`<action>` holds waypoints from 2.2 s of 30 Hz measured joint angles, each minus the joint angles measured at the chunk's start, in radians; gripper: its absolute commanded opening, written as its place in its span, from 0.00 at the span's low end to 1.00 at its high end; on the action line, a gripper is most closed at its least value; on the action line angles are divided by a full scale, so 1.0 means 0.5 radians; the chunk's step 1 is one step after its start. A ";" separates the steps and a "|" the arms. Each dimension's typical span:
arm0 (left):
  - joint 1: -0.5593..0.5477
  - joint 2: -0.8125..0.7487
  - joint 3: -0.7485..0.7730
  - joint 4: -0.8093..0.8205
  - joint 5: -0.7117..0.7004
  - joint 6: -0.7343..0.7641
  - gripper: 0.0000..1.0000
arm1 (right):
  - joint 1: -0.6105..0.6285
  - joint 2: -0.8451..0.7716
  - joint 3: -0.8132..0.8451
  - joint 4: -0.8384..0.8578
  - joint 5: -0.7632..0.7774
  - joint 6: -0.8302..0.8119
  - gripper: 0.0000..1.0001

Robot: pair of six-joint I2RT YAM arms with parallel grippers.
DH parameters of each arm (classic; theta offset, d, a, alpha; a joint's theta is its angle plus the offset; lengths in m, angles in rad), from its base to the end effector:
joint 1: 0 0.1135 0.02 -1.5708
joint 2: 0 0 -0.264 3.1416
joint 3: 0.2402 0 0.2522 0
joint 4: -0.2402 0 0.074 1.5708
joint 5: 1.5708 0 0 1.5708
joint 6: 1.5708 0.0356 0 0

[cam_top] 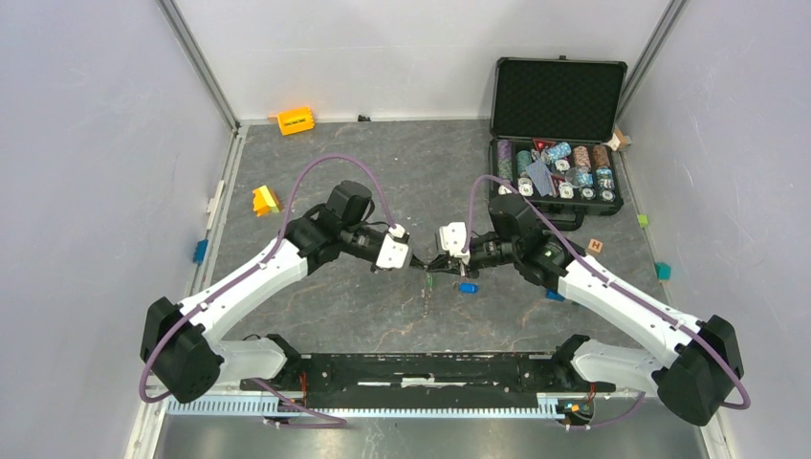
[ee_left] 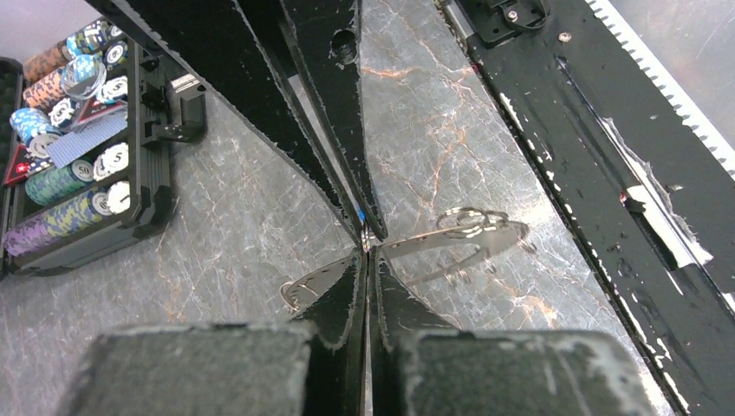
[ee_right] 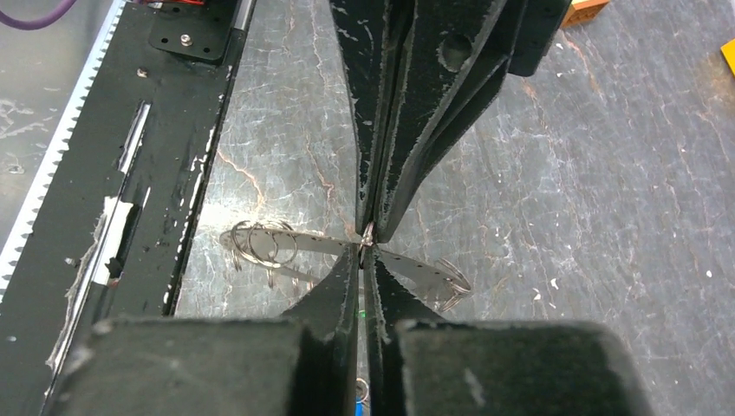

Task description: Put the keys on the keyring

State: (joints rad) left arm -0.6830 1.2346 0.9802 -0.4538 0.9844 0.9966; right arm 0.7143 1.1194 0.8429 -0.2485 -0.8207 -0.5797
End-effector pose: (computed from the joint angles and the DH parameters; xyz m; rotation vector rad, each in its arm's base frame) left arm 0.1801 -0.1847 0.2982 1.8155 0.9662 -0.9140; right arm 0.1657 0.1781 0.2927 -1.5888 1.2798 0.9357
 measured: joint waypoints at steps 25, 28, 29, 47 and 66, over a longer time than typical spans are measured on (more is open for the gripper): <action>0.053 -0.105 -0.301 0.478 0.062 -0.224 0.35 | -0.040 -0.146 -0.169 0.117 -0.005 -0.172 0.00; 0.075 -0.124 -0.391 0.669 0.094 -0.352 0.38 | -0.082 -0.146 -0.169 0.178 -0.062 -0.099 0.00; 0.082 -0.128 -0.433 0.774 0.098 -0.428 0.38 | -0.096 -0.146 -0.169 0.202 -0.079 -0.072 0.00; 0.137 -0.130 -0.813 2.126 0.124 -1.336 0.17 | -0.251 -0.076 -0.232 0.735 -0.354 0.468 0.00; 0.146 -0.128 -0.846 2.235 0.144 -1.438 0.02 | -0.258 -0.075 -0.277 0.821 -0.378 0.513 0.15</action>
State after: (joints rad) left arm -0.6098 1.1706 0.5571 0.6636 1.0565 0.2775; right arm 0.5854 1.0821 0.7044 0.1619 -1.0096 -0.3229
